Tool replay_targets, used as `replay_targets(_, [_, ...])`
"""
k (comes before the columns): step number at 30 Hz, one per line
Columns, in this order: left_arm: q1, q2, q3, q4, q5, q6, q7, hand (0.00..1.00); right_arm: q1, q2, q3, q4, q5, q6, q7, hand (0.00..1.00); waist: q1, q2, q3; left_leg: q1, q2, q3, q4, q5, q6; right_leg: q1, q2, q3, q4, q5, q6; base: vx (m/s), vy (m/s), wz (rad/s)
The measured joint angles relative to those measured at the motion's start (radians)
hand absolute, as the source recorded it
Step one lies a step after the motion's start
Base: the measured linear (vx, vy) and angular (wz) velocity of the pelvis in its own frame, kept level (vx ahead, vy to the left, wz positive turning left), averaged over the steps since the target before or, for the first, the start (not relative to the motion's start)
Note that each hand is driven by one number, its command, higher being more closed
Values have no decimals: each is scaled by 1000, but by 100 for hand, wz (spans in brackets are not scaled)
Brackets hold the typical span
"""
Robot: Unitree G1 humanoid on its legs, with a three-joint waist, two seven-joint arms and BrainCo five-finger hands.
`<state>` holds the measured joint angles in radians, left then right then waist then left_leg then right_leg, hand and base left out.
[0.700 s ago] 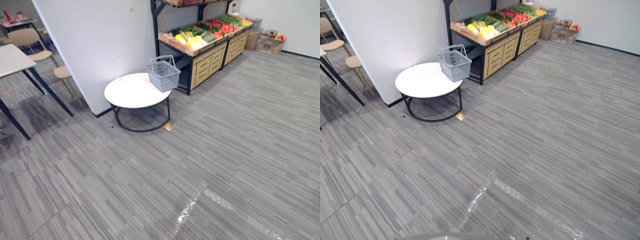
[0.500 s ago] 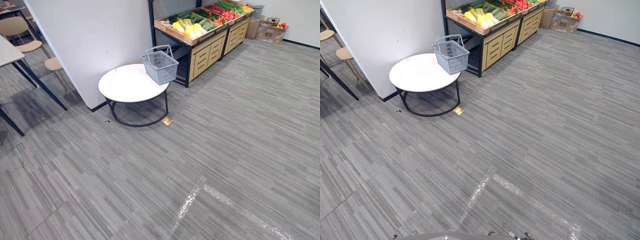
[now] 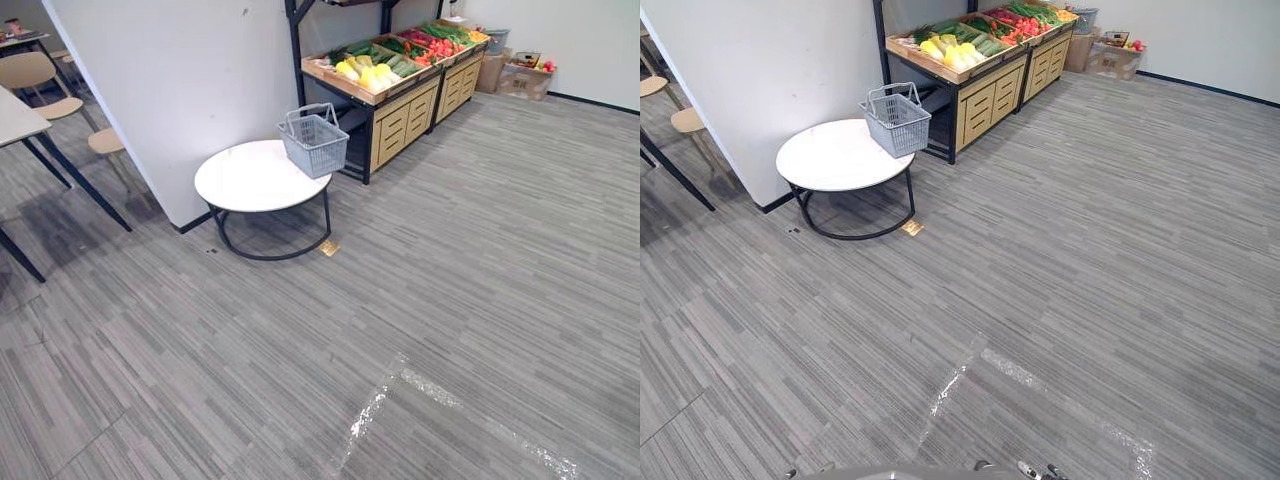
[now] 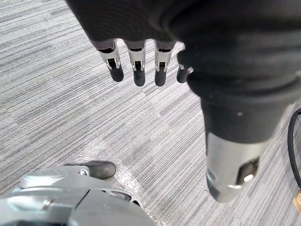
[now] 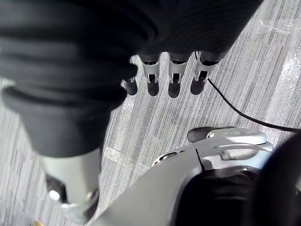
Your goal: Pick vegetable in the basket
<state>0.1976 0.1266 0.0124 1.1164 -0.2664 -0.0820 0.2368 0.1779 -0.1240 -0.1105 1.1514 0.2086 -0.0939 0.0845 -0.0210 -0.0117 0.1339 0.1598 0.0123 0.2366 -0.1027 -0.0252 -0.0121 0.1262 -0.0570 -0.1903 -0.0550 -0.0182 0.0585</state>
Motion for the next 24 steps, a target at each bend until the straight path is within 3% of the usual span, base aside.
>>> replay_targets(5, [-1, 1, 0, 0, 1, 5, -5, 0, 2, 0, 0, 2, 7, -3, 2, 0, -2, 3, -10, 0, 0, 2, 0, -2, 0, 5, 0, -1, -12, 14, 11, 29, 7, 0])
replay_targets(17, [-8, 3, -1, 17, 1, 6, -12, 0, -3, 3, 1, 4, 5, -26, -20, 0, -3, 5, -12, 20, 3, 4, 1, -6, -6, 37, 7, -17, -38, 25, -3, 41, -21, 2])
replay_targets(21, [-8, 4, -6, 17, 4, 5, -6, 0, -3, 9, 3, 2, 4, -62, -63, 0, -3, 6, -11, 25, 6, 4, 1, -7, -7, 39, 8, -18, -30, 25, -3, -66, -29, -1])
replay_targets(24, [-17, 5, -10, 16, 5, 4, -3, 0, -13, 14, 5, -2, -16, -108, -111, 0, -3, 7, 4, 8, 14, 13, 7, -8, -14, -24, 5, -10, 69, -16, -24, -85, -20, -8])
